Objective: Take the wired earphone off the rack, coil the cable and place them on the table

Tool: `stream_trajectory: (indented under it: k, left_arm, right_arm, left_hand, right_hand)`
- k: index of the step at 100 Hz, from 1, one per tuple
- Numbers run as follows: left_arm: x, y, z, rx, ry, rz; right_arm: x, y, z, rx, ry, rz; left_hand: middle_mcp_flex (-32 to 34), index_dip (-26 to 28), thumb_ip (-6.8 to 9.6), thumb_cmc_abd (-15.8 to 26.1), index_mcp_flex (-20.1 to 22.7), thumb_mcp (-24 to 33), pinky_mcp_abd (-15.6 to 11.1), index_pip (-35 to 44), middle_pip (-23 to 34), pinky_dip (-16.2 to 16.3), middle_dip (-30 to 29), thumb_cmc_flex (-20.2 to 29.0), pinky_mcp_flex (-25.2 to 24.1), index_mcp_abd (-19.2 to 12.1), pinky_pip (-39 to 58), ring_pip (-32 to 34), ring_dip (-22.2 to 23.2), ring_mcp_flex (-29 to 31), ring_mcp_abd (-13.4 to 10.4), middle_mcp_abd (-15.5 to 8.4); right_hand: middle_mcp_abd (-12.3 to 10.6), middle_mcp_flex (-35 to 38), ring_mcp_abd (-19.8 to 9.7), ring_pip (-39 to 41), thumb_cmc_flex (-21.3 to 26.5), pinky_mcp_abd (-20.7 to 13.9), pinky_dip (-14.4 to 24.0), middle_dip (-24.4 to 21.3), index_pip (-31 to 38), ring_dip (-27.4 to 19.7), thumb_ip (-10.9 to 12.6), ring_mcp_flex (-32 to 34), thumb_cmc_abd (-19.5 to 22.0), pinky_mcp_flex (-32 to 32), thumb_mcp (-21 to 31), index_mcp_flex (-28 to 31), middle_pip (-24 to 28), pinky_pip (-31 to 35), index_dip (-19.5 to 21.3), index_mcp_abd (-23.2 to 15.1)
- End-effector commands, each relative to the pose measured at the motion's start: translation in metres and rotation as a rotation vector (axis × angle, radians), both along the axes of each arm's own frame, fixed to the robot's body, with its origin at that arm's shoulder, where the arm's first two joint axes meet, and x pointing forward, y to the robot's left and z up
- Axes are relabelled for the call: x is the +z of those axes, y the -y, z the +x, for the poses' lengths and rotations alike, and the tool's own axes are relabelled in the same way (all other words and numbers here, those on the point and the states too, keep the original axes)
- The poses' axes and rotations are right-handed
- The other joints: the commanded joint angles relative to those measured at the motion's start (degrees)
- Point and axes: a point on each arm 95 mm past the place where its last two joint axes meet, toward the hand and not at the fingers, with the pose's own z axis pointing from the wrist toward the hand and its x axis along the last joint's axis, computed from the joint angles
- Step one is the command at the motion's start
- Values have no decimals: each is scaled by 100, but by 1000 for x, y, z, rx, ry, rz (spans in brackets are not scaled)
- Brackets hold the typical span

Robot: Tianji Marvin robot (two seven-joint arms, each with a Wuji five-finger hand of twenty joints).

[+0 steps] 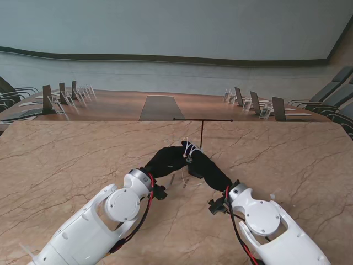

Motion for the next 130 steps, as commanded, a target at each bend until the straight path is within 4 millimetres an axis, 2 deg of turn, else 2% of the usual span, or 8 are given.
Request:
stream_trajectory:
  k: [1, 9, 34, 51, 71, 86, 109, 130]
  left_arm:
    - [0, 4, -5, -14, -4, -17]
    - [0, 5, -4, -9, 16, 2]
    - [0, 9, 1, 43, 56, 35]
    - [3, 14, 8, 94, 86, 39]
    - [6, 19, 14, 122, 102, 21]
    - [8, 19, 14, 133, 107, -6]
    - [11, 14, 14, 148, 131, -2]
    - [15, 5, 14, 184, 160, -2]
  right_arm:
    - [1, -4, -1, 14, 7, 4]
    - [2, -5, -1, 16, 8, 9]
    - [5, -9, -4, 27, 11, 18]
    - [7, -13, -10, 43, 8, 32]
    - [9, -18, -17, 65, 1, 42]
    - [9, -19, -20, 67, -3, 46]
    - [6, -15, -21, 52, -13, 39]
    - [4, -6, -20, 19, 1, 27]
  left_hand:
    - [-416, 19, 180, 200, 269, -475, 56, -258, -82, 296, 135, -208, -102, -21, 157, -25, 160, -128, 190, -126]
    - [-415, 31, -487, -163, 251, -1358, -7, -230, -77, 301, 151, 254, -55, -31, 183, -15, 139, -92, 125, -203]
    - [-310, 400, -740, -968, 184, -1591, -98, 377, 87, 17, 106, 860, 204, -167, 361, 87, 46, 104, -53, -451]
    - [-135, 624, -1342, -1730, 71, -1532, -123, 1167, 232, -312, 8, 1835, 418, -562, 526, 178, -103, 296, -130, -619]
    - [123, 302, -1451, -1676, 252, -1061, -80, 1741, 329, -545, -72, 2390, 601, -893, 667, 265, -232, 484, -116, -653]
    - [206, -200, -1486, -1727, 500, 312, -4, 1591, 379, -597, -68, 2504, 548, -1128, 645, 264, -264, 474, -53, -552]
    - [239, 1063, -1718, -1970, 467, 903, -27, 2155, 584, -512, 75, 2429, 486, -1146, 562, 264, -273, 434, -156, -703]
    - [314, 1381, -1776, -2077, 489, 1144, -29, 2227, 685, -589, 38, 2306, 684, -1024, 694, 347, -313, 554, -166, -789]
  right_hand:
    - [-134, 110, -123, 71, -241, -143, 129, -12, 97, -25, -72, 120, -18, -29, 68, 143, 6, 44, 79, -282]
    - [-134, 110, -123, 70, -237, -142, 133, -12, 103, -20, -73, 121, -18, -31, 67, 141, 6, 48, 112, -282]
    - [-135, 111, -126, 65, -241, -142, 139, -12, 104, -14, -75, 119, -8, -37, 62, 135, 6, 48, 197, -289]
    - [-132, 110, -117, 63, -251, -142, 136, -12, 97, -16, -79, 117, -3, -35, 53, 134, 6, 43, 230, -276]
    - [-133, 110, -115, 60, -268, -140, 127, -12, 87, -22, -86, 117, 13, -32, 40, 137, 6, 31, 251, -276]
    - [-133, 111, -112, 62, -270, -138, 125, -12, 94, -23, -86, 118, 17, -30, 40, 146, 6, 28, 267, -273]
    - [-142, 111, -125, 61, -284, -145, 119, -12, 112, -26, -88, 117, 25, -28, 35, 149, 6, 20, 296, -276]
    - [-144, 111, -133, 63, -299, -147, 118, -12, 115, -27, -87, 122, 31, -23, 36, 149, 6, 19, 308, -278]
